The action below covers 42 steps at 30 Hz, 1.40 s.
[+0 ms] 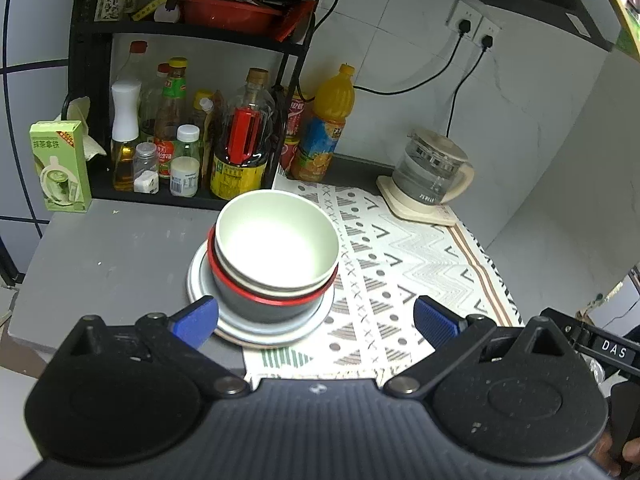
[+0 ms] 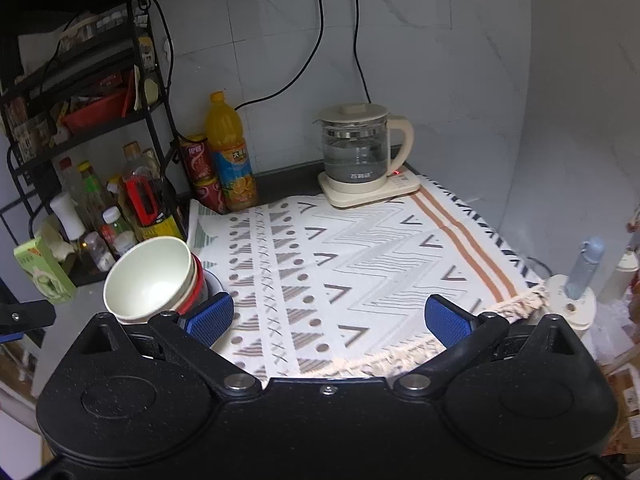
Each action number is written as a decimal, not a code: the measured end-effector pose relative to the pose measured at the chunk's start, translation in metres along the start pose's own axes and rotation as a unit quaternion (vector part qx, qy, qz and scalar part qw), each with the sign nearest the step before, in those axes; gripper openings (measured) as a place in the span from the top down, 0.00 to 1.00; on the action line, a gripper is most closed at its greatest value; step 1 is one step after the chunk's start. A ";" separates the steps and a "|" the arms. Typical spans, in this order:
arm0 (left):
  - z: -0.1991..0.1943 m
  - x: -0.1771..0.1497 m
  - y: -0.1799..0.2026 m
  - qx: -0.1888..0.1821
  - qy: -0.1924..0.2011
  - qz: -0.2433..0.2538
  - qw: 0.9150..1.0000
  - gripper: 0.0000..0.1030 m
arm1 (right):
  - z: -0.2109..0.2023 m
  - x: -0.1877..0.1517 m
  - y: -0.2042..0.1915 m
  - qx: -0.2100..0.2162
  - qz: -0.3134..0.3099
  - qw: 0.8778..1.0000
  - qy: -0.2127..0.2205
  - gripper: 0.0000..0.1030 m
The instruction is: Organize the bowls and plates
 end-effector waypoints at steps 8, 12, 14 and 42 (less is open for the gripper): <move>-0.019 -0.028 -0.010 0.021 0.010 0.016 1.000 0.00 | -0.022 -0.031 -0.010 -0.021 -0.006 1.000 0.007 0.00; -0.026 -0.040 -0.014 0.026 0.009 0.024 0.999 0.00 | -0.026 -0.048 -0.014 -0.027 -0.007 1.000 -0.004 0.00; -0.029 -0.046 -0.015 0.031 0.008 0.035 0.999 0.00 | -0.029 -0.056 -0.016 -0.028 -0.010 1.000 -0.007 0.00; -0.048 -0.079 -0.037 0.011 -0.001 0.079 0.997 0.00 | -0.050 -0.099 -0.054 -0.029 -0.036 0.999 -0.001 0.00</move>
Point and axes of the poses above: each gripper's, at about its wrist camera, not at the fingertips, and z roughly the way its jaws point, y to its right, x to its top, the point moved 5 cm from there along z, roughly the way its jaws point, and after that the axes turned 15 degrees about -y, right-handed, at the moved point
